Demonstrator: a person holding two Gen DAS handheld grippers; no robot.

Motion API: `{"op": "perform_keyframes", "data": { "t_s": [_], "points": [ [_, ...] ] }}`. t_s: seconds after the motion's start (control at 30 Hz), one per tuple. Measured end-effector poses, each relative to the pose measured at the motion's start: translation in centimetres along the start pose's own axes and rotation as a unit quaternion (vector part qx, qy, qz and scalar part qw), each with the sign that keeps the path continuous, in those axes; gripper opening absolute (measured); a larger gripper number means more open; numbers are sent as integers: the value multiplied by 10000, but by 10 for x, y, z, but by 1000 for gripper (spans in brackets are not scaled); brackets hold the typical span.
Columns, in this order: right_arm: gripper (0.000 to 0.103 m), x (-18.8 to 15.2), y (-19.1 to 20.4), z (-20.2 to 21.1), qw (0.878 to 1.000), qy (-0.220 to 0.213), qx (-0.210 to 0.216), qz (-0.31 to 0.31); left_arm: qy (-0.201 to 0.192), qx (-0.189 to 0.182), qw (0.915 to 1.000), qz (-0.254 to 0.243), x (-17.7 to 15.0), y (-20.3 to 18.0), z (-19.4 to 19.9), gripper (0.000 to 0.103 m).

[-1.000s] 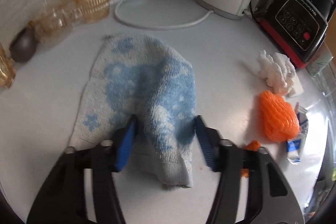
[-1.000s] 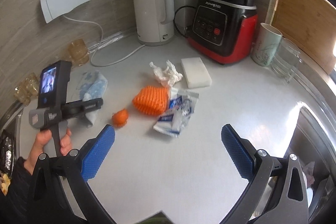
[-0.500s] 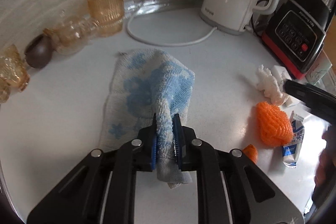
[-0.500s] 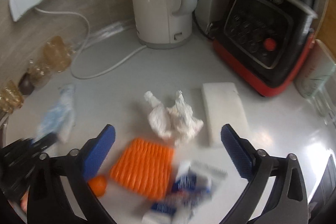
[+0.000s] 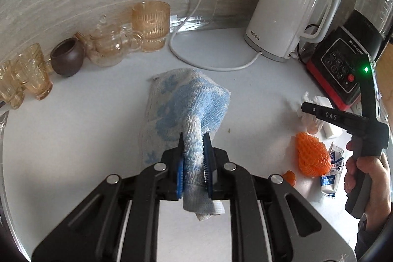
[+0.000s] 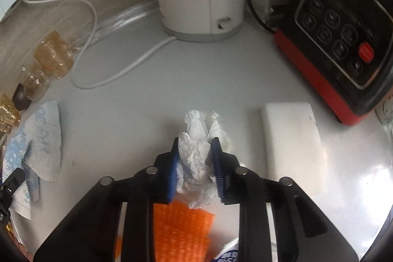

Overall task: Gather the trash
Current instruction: 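Carry the cloth and tissue over the green basket and release both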

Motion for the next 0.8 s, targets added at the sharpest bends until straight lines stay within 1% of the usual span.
{"op": "perform_keyframes", "data": {
  "t_s": [0.17, 0.27, 0.37, 0.53, 0.63, 0.73, 0.8],
  "points": [
    [22, 4, 20, 30, 9994, -300, 53, 182, -116, -17, 9999, -28, 3, 2, 20, 13],
    [22, 2, 33, 56, 9983, -496, 100, 289, -218, -32, 9997, -70, 4, 3, 37, 13],
    [22, -6, 43, 89, 9967, -705, 201, 354, -293, -87, 9995, -66, 4, 3, 54, 13],
    [22, -36, 53, 145, 9931, -953, 427, 538, -374, -87, 9992, -70, -7, -5, 89, 13],
    [22, -60, 56, 174, 9901, -1043, 615, 710, -425, 27, 9991, -5, -20, -13, 113, 13],
    [22, -87, 55, 197, 9872, -1032, 848, 871, -441, 226, 9987, 103, -42, -26, 141, 13],
    [22, -112, 50, 216, 9839, -1005, 1011, 1079, -468, 335, 9981, 214, -59, -36, 162, 13]
  ]
}}
Point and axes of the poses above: each gripper's, at about its wrist camera, not at the fingertips, and z roughly against the way its jaws point, y to its left, x to its top, the point moved 1 cm from there along -z, roughly the way its jaws point, and after that the axes turned 9 degrees about -z, right-handed, at the moved point
